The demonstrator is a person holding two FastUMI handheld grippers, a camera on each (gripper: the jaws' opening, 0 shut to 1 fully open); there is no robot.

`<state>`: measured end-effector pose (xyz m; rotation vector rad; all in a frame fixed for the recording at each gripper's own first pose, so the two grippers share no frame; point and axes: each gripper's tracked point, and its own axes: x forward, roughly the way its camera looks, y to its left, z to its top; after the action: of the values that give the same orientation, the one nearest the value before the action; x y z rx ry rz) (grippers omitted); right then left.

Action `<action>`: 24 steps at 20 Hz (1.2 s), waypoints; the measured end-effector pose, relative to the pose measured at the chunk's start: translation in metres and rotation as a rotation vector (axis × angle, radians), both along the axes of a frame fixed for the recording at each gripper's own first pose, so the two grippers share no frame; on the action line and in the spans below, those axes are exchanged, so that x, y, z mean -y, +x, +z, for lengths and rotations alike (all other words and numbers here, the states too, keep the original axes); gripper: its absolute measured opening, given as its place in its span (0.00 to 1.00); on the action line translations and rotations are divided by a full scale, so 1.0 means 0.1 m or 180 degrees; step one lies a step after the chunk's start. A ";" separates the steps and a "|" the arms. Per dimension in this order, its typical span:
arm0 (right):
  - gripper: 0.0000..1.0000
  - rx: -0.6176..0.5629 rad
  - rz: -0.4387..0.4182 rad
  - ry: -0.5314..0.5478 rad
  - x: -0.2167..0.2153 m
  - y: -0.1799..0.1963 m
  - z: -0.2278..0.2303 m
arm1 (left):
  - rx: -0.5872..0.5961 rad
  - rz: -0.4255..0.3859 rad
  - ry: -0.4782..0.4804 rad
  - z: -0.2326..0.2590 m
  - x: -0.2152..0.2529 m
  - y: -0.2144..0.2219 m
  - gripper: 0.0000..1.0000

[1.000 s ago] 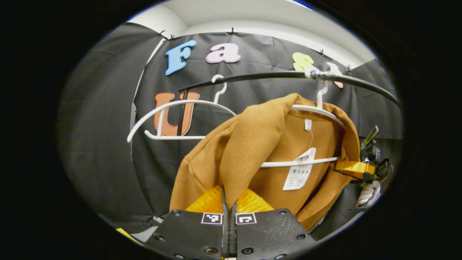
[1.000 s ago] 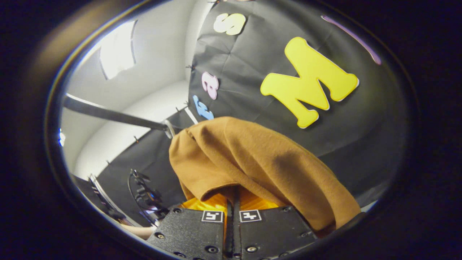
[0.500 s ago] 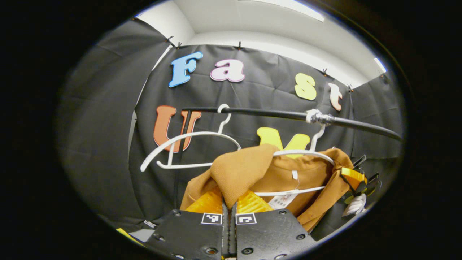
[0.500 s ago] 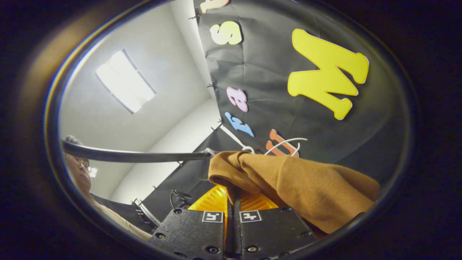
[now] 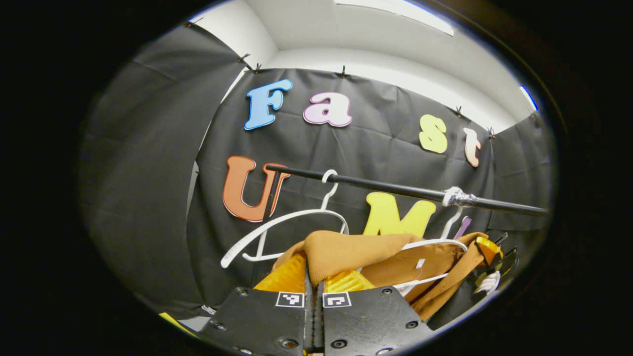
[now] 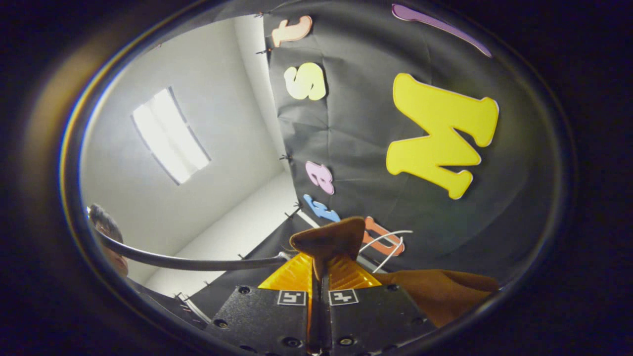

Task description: Grasp the clothes on the hanger with both hands and then place them into the laundry hamper below.

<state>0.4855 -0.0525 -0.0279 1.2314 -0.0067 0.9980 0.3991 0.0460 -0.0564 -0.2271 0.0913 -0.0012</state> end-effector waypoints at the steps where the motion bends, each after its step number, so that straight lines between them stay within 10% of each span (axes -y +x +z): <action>1: 0.03 -0.0020 -0.0064 -0.0063 0.01 0.03 -0.03 | -0.0060 -0.0020 0.0041 -0.04 -0.03 0.03 0.05; 19: 0.03 -0.0249 -0.1109 -0.0958 0.33 0.50 -0.27 | -0.0482 -0.0520 -0.0157 -0.48 0.14 0.29 0.05; 24: 0.03 0.0007 -0.0665 -0.0507 0.30 0.25 0.07 | -0.0323 -0.0527 -0.0200 -0.27 0.13 0.29 0.00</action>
<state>0.5106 -0.0820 -0.0213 1.0604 -0.0555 0.8024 0.4281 0.0329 -0.0833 -0.2819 0.2113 -0.1577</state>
